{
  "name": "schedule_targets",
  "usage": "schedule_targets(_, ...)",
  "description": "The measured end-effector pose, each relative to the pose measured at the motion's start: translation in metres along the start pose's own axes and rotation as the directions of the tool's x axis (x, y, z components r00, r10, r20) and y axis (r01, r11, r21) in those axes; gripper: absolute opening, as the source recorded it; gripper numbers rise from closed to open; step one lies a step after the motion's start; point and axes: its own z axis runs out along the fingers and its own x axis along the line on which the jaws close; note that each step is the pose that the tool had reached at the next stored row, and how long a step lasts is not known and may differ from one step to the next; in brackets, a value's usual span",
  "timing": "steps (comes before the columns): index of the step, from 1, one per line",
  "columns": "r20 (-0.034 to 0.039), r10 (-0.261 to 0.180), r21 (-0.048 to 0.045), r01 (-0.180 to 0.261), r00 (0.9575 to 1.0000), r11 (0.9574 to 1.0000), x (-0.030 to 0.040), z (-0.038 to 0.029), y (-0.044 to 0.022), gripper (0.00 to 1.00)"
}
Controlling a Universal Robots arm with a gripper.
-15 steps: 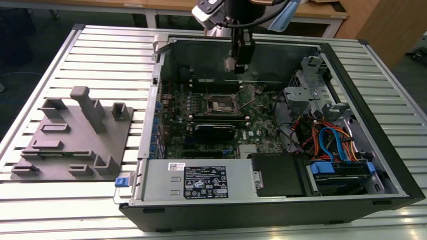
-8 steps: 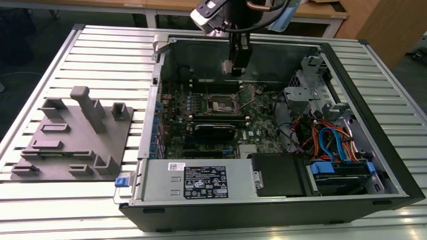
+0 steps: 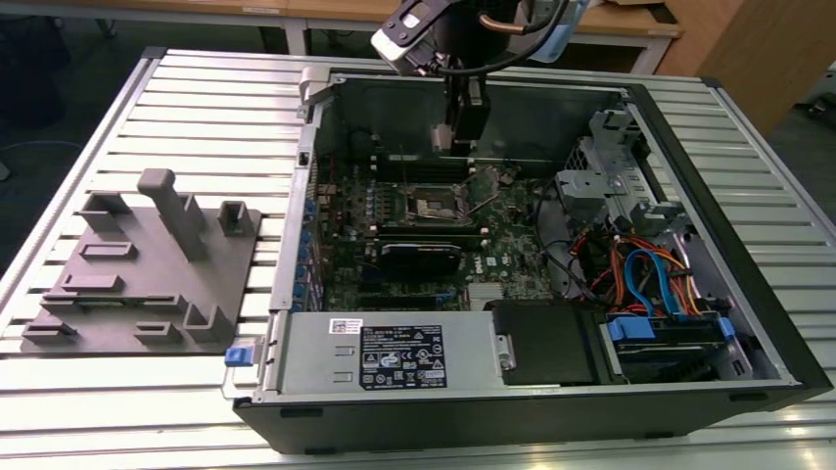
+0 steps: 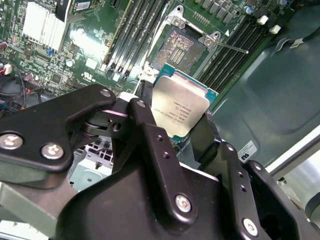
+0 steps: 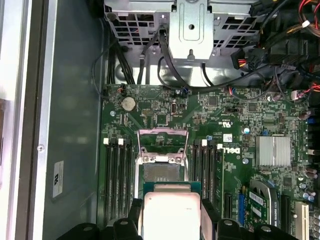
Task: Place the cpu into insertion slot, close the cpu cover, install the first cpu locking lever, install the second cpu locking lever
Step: 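Place the cpu into insertion slot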
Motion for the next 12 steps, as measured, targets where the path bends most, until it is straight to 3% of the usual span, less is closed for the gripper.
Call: schedule_targets(12, -0.0003, 0.0, -0.0002, 0.0, 1.0, 1.0, 0.0, 0.0005, 0.0, 0.54)
